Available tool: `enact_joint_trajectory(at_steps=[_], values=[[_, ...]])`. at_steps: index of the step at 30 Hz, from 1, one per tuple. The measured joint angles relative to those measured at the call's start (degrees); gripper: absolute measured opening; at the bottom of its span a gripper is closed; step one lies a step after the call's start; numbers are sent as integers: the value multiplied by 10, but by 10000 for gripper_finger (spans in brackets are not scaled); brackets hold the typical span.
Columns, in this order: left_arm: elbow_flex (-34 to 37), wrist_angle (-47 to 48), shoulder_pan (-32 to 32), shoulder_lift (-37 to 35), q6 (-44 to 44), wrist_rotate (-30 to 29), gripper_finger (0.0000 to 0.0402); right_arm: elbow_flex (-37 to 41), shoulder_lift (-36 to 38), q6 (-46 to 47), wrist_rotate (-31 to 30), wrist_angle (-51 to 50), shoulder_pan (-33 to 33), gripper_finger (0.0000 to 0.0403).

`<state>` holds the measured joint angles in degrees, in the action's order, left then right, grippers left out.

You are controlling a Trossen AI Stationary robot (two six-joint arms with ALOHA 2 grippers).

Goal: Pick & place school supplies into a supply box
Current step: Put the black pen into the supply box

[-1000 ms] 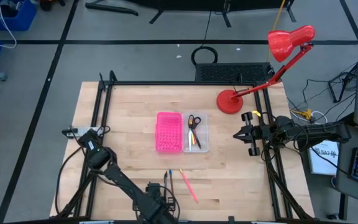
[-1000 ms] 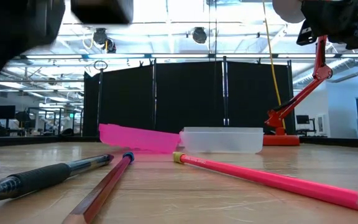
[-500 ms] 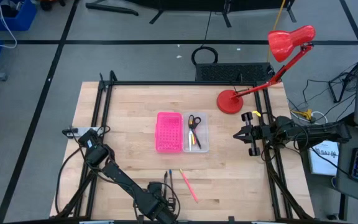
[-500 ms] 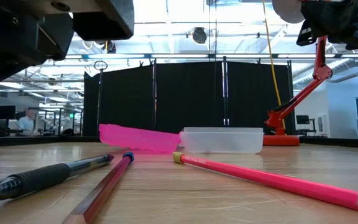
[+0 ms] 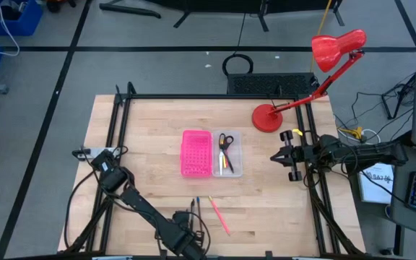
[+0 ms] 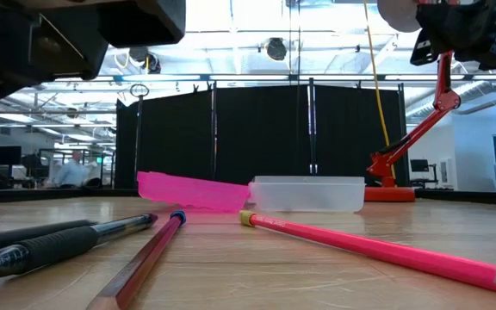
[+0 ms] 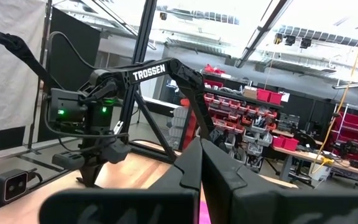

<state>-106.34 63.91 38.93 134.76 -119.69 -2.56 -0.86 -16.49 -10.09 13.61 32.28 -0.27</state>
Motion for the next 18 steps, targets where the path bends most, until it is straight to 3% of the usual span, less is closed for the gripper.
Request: enact_joint_trajectory(at_steps=[6, 11, 14, 18], values=[[-41, 86, 11, 5, -45, -68, 25, 0, -2, 0, 0, -1, 0, 0], [-74, 137, 25, 6, -86, -85, 25, 0, -3, 0, 0, -4, 0, 0], [-93, 152, 32, 5, -95, -85, 25, 0, -3, 0, 0, -4, 0, 0], [-127, 172, 24, 5, -78, -129, 25, 0, -3, -2, 0, -4, 0, 0]])
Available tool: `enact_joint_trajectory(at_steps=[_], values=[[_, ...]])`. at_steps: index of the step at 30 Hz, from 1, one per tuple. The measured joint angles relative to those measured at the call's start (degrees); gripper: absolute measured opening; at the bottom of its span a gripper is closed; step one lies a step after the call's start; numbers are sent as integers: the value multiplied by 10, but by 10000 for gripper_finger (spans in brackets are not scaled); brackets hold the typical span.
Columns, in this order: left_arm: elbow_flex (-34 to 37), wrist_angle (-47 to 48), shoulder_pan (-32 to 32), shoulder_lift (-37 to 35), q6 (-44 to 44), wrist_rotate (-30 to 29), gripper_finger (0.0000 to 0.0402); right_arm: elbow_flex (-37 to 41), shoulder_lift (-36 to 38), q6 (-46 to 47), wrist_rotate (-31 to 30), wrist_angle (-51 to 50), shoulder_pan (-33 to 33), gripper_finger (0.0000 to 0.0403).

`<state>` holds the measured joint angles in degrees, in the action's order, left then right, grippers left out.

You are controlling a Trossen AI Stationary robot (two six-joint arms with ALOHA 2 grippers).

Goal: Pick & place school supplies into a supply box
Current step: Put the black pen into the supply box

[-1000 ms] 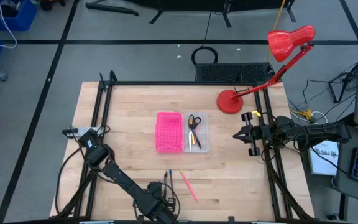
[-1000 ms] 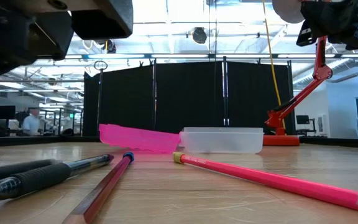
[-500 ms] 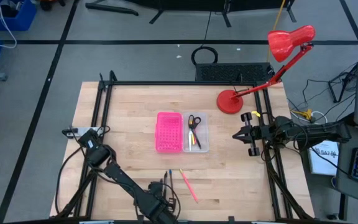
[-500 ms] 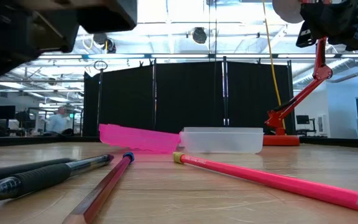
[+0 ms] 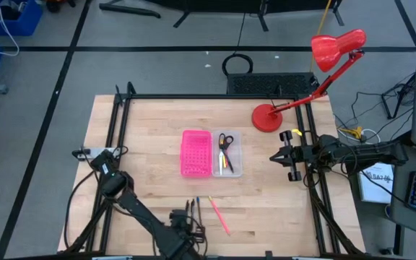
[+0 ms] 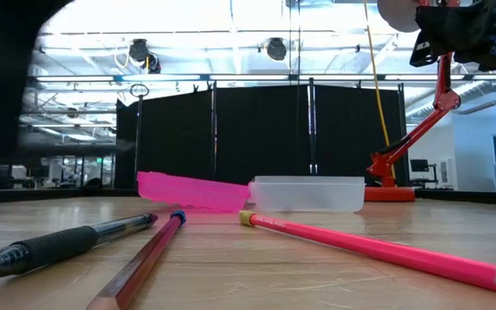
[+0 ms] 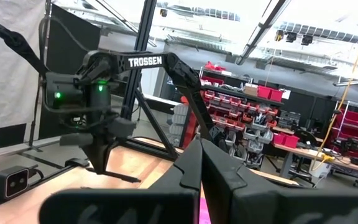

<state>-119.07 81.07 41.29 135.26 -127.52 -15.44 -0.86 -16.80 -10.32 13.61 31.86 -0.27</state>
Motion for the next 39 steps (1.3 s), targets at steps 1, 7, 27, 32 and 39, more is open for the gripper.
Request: enact_joint_trajectory(at_steps=[1, 7, 27, 32, 39], values=[[-11, 6, -7, 0, 15, -12, 25, 0, 0, -4, 0, 0, 0, 0], [-102, 13, -80, -1, 195, -116, 25, 0, 0, -23, 0, -4, 0, 0], [-42, -124, -405, -9, 537, -45, 25, 0, 0, -11, 0, -5, 0, 0], [10, -181, -413, -9, 536, -18, 25, 0, 0, -12, 0, -11, 0, 0], [47, -225, -413, -9, 520, 3, 26, 0, 0, -9, 0, -10, 0, 0]])
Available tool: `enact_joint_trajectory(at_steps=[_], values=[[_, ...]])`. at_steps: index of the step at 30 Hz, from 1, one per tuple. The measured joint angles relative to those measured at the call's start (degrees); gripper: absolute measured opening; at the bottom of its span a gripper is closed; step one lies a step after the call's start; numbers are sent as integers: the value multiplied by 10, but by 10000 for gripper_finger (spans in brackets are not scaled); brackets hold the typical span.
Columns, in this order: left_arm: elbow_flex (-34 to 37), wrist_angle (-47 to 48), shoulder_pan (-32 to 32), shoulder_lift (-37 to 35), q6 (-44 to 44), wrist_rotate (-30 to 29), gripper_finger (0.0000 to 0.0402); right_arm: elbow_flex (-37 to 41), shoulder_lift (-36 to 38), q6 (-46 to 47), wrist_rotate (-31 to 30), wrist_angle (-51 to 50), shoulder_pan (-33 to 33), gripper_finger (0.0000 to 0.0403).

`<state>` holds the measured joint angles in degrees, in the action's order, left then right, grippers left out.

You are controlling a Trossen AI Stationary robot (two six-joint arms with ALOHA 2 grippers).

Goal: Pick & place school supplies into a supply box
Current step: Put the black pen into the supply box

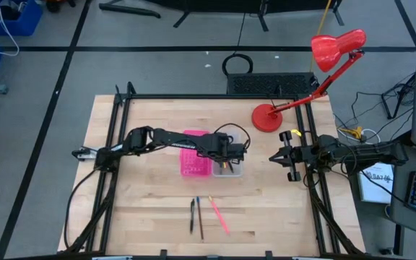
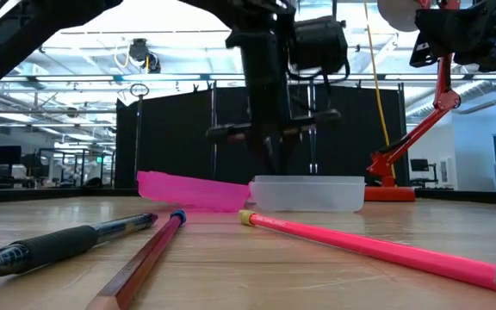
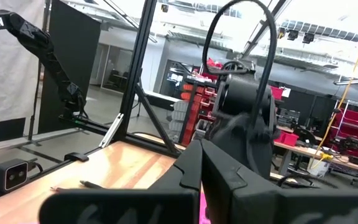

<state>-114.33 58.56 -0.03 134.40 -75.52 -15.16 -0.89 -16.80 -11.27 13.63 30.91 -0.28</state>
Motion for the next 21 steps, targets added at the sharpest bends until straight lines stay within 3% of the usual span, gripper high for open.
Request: enact_joint_trajectory(at_steps=[9, 21], values=[[4, -8, 3, 0, 3, -3, 30, 0, 0, 1, 0, 1, 0, 0], [4, -8, 8, 0, 24, -9, 122, 0, 0, 16, 0, -3, 0, 0]])
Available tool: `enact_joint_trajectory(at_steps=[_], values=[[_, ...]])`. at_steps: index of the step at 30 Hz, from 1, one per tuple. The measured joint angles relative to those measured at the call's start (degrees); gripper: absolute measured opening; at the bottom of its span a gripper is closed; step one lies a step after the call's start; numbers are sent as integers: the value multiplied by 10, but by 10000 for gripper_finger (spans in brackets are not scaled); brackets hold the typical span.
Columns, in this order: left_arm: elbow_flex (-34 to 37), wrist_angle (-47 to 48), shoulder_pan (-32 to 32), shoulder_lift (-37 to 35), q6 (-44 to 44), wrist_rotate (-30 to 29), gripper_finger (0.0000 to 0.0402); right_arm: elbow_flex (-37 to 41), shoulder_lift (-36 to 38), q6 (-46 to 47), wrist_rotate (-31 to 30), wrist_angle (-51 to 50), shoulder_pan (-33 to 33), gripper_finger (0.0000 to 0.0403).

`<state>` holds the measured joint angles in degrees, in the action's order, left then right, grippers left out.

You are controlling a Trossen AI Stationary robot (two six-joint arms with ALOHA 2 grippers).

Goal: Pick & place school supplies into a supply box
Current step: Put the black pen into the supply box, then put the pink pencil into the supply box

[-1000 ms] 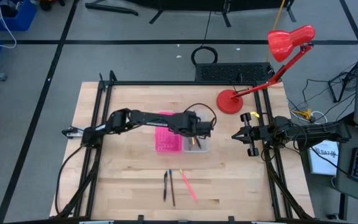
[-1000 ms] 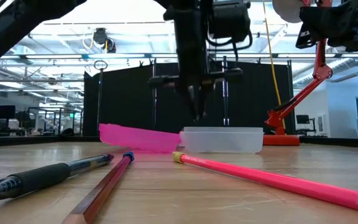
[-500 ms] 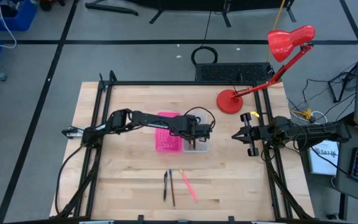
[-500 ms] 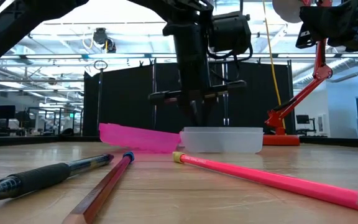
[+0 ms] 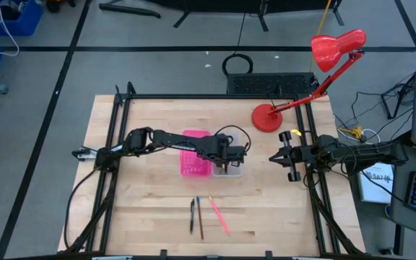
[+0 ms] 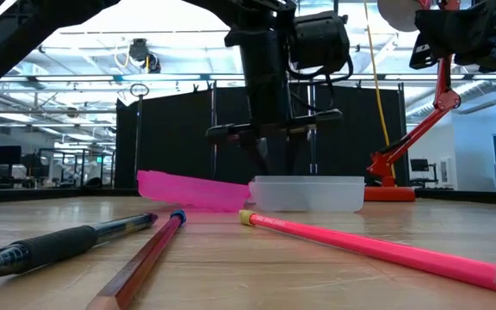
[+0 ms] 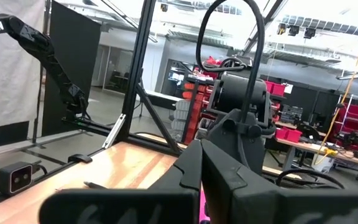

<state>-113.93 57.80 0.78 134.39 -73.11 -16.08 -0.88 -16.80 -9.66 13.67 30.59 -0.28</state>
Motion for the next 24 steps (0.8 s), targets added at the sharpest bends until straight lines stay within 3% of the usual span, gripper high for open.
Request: enact_joint_trajectory(at_steps=[7, 12, 14, 16, 19, 24], values=[[0, 9, 14, -38, 94, -24, 133, 0, 0, 0, 1, 0, 0, 0], [0, 94, 60, -120, 193, -151, 133, 0, 0, -9, 1, 10, 0, 0], [0, 165, 87, -155, 178, -213, 127, 0, 0, -21, 1, 19, 0, 0], [0, 248, 116, -192, 127, -261, 113, 0, 0, -29, 1, 31, 0, 0], [0, 324, 153, -247, 85, -289, 81, 0, 0, -31, 1, 44, 0, 0], [24, 298, 208, -331, 166, -307, 15, 0, -5, -30, 0, 44, 0, 0]])
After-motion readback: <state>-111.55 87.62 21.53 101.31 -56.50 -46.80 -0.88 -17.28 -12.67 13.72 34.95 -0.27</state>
